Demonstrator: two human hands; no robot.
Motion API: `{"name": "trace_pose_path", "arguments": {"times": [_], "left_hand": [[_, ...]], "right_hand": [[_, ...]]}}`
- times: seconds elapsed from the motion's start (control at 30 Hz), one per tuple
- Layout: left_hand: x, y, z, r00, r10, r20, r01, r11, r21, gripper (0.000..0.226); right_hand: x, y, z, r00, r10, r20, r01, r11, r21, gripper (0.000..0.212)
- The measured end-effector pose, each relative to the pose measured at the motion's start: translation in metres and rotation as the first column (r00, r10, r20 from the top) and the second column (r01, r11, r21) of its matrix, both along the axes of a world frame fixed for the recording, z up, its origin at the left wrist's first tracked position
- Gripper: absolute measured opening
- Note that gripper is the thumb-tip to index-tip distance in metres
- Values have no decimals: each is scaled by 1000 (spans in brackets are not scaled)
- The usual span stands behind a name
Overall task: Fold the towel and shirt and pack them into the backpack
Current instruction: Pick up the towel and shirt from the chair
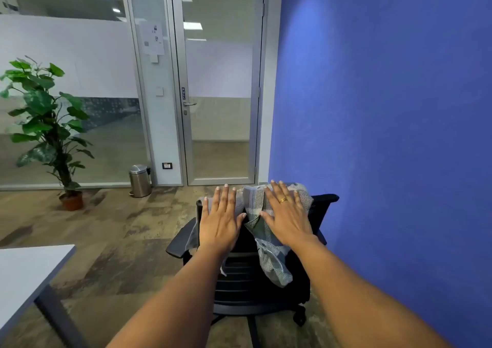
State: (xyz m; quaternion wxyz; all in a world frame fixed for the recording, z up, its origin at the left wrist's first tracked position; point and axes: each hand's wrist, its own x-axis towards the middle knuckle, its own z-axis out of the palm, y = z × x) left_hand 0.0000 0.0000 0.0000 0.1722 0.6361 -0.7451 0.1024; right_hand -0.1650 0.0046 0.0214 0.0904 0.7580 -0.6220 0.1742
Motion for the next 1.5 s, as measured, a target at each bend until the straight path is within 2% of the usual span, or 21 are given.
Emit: {"name": "trace_pose_path", "arguments": {"times": [0.03,0.1,0.2,0.43,0.57,0.67,0.77,0.9,0.97,1.0,1.07,1.13,1.3,1.4,1.5], "left_hand": [[0,-1,-2,1000,2,20,-2,1000,7,65],[1,-6,-7,1000,-2,30,0,999,47,64],[2,-15,-17,999,-25,23,22,994,107,63],[5,-50,-18,998,-70,9,68,989,129,65],[5,-72,-20,998,-66,-4,66,984,167,65],[5,-80,-24,999,-48,26,43,986,163,57],[2,-82,-28,999,-43,30,39,991,127,49],[3,-77,-28,999,-35,21,33,995,96,56],[3,-72,-28,1000,-29,8,28,995,100,53],[2,-68,-28,1000,-26,-13,27,994,107,59],[1,-59,-27,1000,-20,-21,22,994,107,88],[3,-51,-32,999,-19,-31,22,996,87,96],[8,-34,-40,997,-45,-59,49,995,82,87],[7,-34,-38,999,-32,-43,36,993,110,56],[5,-32,-38,998,-34,-44,39,991,126,52]], "right_hand": [[-2,-3,0,997,2,-83,-2,1000,2,64],[-6,-10,-1,988,7,-155,-1,999,36,68],[-11,-21,-6,985,11,-174,5,996,92,70],[-22,-53,-10,983,13,-181,18,986,166,73],[-23,-66,-14,983,13,-183,17,987,162,73],[-21,-72,-19,986,-1,-166,19,994,108,67],[-20,-78,-23,991,-13,-133,20,998,52,57],[-20,-83,-30,998,38,-42,-37,999,12,42],[-21,-81,-33,998,59,23,-58,998,-6,36],[-21,-81,-35,997,61,47,-60,998,-18,34],[-22,-79,-36,995,60,79,-58,998,-38,32],[-23,-77,-36,991,59,121,-53,997,-48,31],[-24,-75,-30,974,46,221,-38,998,-41,31],[-28,-76,-28,962,19,273,-10,999,-33,32],[-30,-70,-30,956,34,292,-9,996,-84,31]]}}
